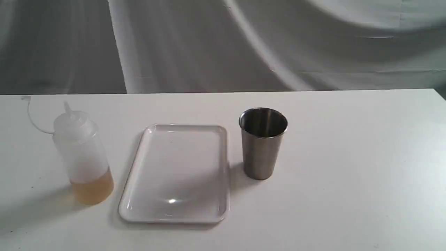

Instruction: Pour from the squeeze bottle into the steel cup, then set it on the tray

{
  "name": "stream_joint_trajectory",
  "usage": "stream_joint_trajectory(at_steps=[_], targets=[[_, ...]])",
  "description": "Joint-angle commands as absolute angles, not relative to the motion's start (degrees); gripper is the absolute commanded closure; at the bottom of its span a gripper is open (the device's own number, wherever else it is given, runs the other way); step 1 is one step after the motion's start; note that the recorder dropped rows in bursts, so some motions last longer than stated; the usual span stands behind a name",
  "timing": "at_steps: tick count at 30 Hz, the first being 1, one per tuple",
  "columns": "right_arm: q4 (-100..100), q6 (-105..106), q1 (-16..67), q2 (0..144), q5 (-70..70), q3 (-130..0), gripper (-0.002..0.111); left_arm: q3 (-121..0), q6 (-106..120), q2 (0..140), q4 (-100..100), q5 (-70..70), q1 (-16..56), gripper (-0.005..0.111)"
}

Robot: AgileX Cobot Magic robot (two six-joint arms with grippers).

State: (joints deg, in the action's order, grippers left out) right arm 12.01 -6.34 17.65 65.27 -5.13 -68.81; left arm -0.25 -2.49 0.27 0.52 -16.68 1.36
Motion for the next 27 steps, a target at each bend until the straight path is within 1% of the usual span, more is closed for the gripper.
stream_joint_trajectory(at_steps=[1,6,12,27], targets=[[4.5,-2.8,21.2,67.9,0.0,-68.8,0.108,0.0,-2.8,0.0,0.4,-16.3,1.6,0.098],[-5.2,-2.9,26.9,70.5,0.7,-68.8,0.108,0.0,-2.8,0.0,0.4,-16.3,1.6,0.098],[-8.4,-3.0,32.2,74.8,0.7,-68.8,0.108,0.0,-2.8,0.0,0.4,-16.3,1.6,0.098],[-5.5,-3.2,34.8,89.2,1.4,-68.8,0.108,0.0,-2.8,0.0,0.4,-16.3,1.6,0.098]])
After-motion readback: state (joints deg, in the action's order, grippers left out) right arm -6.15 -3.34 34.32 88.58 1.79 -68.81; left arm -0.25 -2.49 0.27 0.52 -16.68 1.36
